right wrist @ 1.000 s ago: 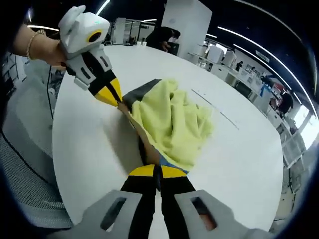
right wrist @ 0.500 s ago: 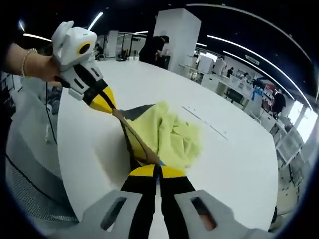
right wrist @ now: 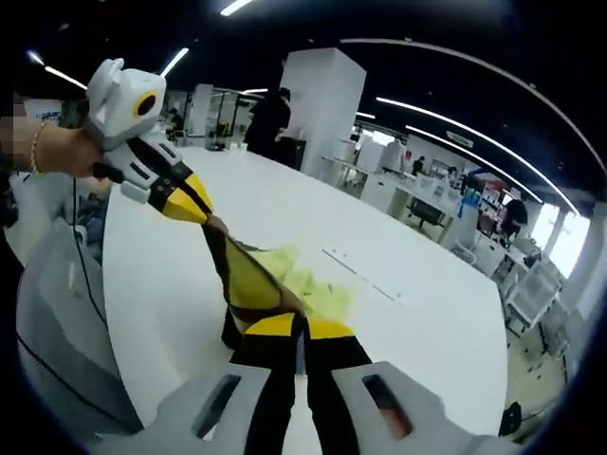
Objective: Fold the garment on the visible template until the final outline fits inside the template.
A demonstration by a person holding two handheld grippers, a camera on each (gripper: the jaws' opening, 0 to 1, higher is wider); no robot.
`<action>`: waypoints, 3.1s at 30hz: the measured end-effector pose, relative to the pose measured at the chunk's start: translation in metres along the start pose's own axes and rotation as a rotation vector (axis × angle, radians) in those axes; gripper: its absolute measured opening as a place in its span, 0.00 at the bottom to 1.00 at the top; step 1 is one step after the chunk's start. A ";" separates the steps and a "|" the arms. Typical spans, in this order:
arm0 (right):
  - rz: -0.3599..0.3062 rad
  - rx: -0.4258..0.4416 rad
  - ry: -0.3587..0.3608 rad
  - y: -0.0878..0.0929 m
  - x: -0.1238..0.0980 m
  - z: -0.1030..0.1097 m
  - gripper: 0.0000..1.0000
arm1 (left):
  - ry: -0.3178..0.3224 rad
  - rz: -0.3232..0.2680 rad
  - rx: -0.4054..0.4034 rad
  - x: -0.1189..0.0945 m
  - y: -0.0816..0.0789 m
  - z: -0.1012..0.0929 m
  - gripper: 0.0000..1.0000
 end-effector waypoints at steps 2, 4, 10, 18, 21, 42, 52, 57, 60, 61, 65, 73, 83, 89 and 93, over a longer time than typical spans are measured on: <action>-0.014 -0.002 0.008 -0.006 -0.004 -0.001 0.02 | -0.016 -0.014 -0.004 -0.006 -0.005 0.003 0.00; -0.031 -0.012 0.018 -0.013 -0.009 -0.002 0.02 | -0.030 -0.028 -0.007 -0.014 -0.010 0.004 0.00; -0.080 -0.031 0.046 -0.031 -0.027 -0.005 0.02 | -0.068 -0.085 -0.016 -0.038 -0.027 0.003 0.00; -0.144 -0.050 0.079 -0.052 -0.052 -0.007 0.02 | -0.093 -0.131 -0.011 -0.061 -0.037 0.000 0.00; -0.160 -0.064 0.087 -0.058 -0.058 -0.004 0.02 | -0.101 -0.144 -0.016 -0.069 -0.039 -0.001 0.00; -0.297 -0.116 0.141 -0.102 -0.099 -0.009 0.01 | -0.142 -0.251 -0.058 -0.114 -0.068 0.004 0.00; -0.398 -0.144 0.170 -0.130 -0.132 -0.009 0.01 | -0.177 -0.323 -0.056 -0.150 -0.087 0.004 0.00; -0.432 -0.155 0.175 -0.136 -0.151 -0.001 0.01 | -0.182 -0.341 -0.044 -0.169 -0.092 -0.001 0.00; -0.441 -0.162 0.174 -0.135 -0.163 0.006 0.01 | -0.178 -0.353 -0.047 -0.180 -0.093 -0.007 0.00; -0.443 -0.163 0.173 -0.135 -0.166 0.008 0.01 | -0.175 -0.357 -0.051 -0.183 -0.093 -0.009 0.00; -0.468 -0.160 0.173 -0.134 -0.186 0.016 0.01 | -0.159 -0.387 -0.063 -0.200 -0.094 -0.017 0.00; -0.522 -0.153 0.202 -0.140 -0.225 0.023 0.01 | -0.140 -0.441 -0.026 -0.237 -0.111 -0.037 0.00; -0.425 -0.104 0.143 -0.123 -0.193 0.022 0.01 | -0.120 -0.357 -0.075 -0.203 -0.096 -0.026 0.00; -0.347 -0.066 0.114 -0.101 -0.135 0.010 0.01 | -0.066 -0.273 -0.171 -0.152 -0.071 -0.009 0.00; -0.308 -0.044 0.088 -0.094 -0.105 0.003 0.01 | -0.050 -0.223 -0.201 -0.118 -0.060 0.006 0.00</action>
Point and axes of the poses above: the point that each gripper's makers call its tool centre point, and the gripper's own axes: x roughly forward along the fingers, z roughly to its left, y roughly out of its underside, the point moved 8 cm from there along -x, roughly backward along the fingers, and after that the axes turned 11 degrees about z, right-handed, at the moved point
